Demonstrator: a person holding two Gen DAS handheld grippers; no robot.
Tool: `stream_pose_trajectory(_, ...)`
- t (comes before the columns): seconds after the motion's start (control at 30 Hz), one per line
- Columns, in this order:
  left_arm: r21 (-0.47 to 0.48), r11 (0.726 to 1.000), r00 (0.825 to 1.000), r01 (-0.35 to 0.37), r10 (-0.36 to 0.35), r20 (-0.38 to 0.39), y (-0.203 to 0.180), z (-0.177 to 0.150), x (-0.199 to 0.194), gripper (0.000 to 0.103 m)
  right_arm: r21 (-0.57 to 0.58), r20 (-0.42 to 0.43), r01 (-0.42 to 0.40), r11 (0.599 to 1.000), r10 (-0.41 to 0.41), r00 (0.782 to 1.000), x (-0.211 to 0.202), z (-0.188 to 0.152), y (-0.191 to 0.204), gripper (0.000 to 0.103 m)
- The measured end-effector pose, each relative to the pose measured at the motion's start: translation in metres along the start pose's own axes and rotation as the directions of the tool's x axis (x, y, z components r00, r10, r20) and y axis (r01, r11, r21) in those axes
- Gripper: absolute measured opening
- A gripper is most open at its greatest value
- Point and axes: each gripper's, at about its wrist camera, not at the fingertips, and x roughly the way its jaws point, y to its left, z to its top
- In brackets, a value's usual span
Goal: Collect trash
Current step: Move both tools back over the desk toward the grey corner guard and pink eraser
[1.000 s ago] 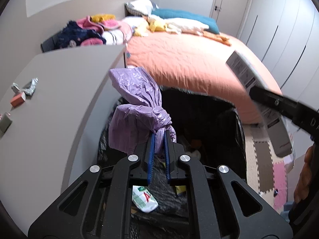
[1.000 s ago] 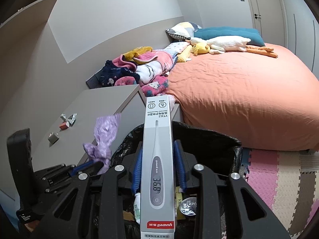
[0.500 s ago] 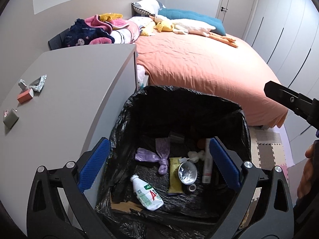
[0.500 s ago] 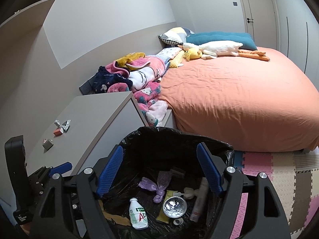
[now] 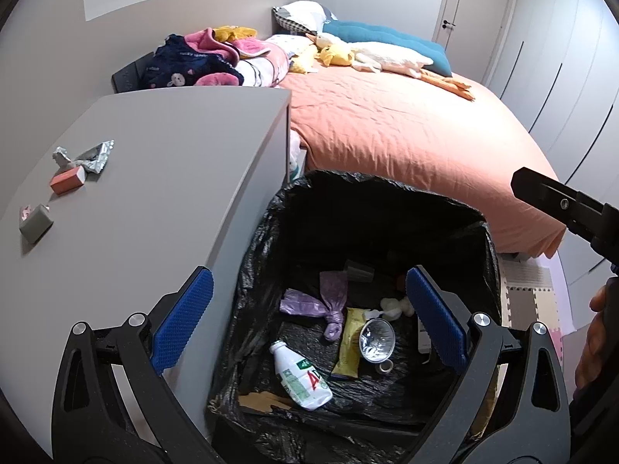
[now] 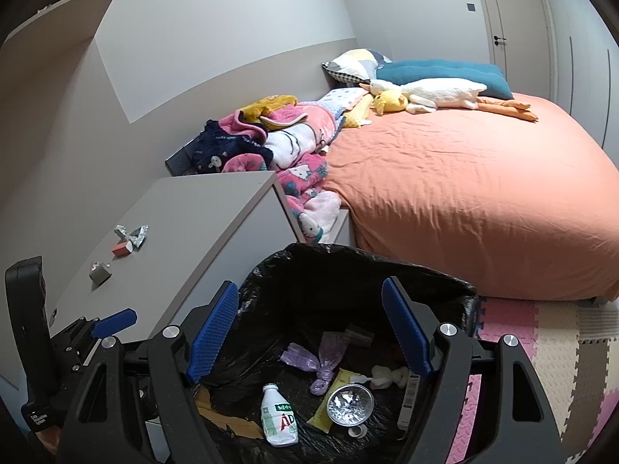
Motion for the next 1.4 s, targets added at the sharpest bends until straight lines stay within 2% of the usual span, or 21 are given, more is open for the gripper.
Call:
stream_pose_trajectory(0.37, -0.055, 0.998, 0.999, -0.035, 0.036, 0.022, 0.033, 0.001, -0.01, 0.096, -0.068, -0.014, -0.056, 0.996, 0.056, 0.998, 0.015, 0.006, 0.039, 0.077)
stream_pose_trajectory(0.77, -0.113, 0.988, 0.994, -0.106, 0.11, 0.024, 0.079, -0.007, -0.018, 0.096, -0.124, -0.041, -0.12, 0.985, 0.116, 0.992, 0.039, 0.008, 0.088, 0.077)
stream_pose_trajectory(1.4, -0.236, 0.95, 0.977, -0.204, 0.212, 0.01, 0.16, -0.02, -0.033, 0.096, -0.23, -0.108, -0.226, 0.947, 0.206, 0.973, 0.08, 0.012, 0.164, 0.077)
